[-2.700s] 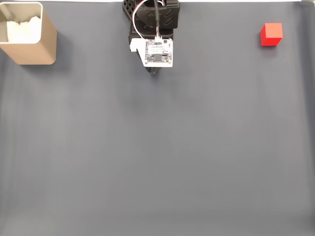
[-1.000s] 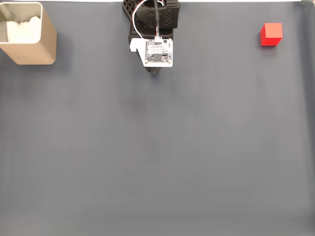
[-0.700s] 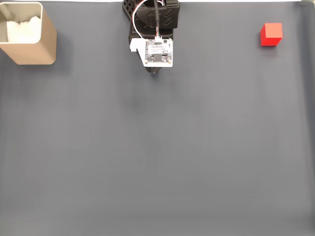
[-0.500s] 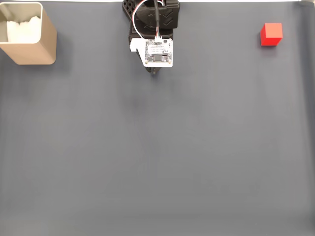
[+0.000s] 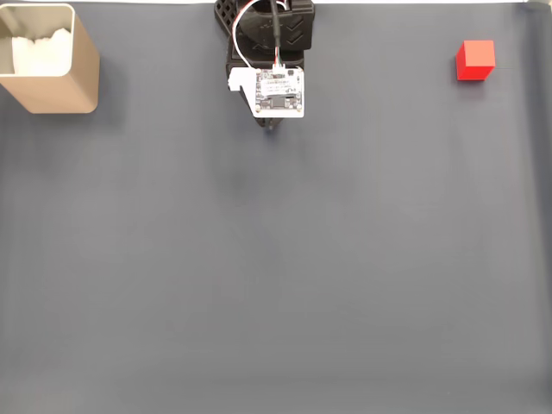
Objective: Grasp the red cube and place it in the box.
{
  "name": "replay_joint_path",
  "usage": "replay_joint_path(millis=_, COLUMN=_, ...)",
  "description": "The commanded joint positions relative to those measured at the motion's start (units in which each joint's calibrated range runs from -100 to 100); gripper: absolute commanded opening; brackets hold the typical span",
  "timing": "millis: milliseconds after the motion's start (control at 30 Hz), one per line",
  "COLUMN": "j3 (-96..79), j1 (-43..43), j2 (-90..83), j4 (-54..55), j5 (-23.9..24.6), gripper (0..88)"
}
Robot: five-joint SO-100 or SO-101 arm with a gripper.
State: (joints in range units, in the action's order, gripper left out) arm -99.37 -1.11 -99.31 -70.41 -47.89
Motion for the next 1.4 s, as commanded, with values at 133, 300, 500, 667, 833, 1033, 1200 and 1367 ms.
replay_joint_path(millis=133, j3=-0.27, j1=-0.02, j2=4.42, j4=16.96, j5=0.83, gripper=0.0)
replay_joint_path(millis=300, j3=4.48, j1=-0.17, j2=10.22, j4=23.11, j5=1.47, gripper=0.0)
replay_joint_path(millis=500, j3=16.43, j1=-1.80, j2=20.10, j4=23.44, j5=2.25, gripper=0.0)
replay_joint_path(millis=667, j3=26.28, j1=-4.07, j2=26.51, j4=22.78, j5=2.49, gripper=0.0)
replay_joint_path(millis=833, j3=36.05, j1=-7.98, j2=31.45, j4=21.14, j5=2.15, gripper=0.0)
replay_joint_path(millis=1033, j3=45.90, j1=-15.22, j2=36.22, j4=20.32, j5=2.34, gripper=0.0)
replay_joint_path(millis=1200, j3=51.19, j1=-22.68, j2=38.99, j4=20.32, j5=1.56, gripper=0.0)
replay_joint_path(millis=1367, j3=54.57, j1=-30.00, j2=41.07, j4=20.32, j5=0.00, gripper=0.0)
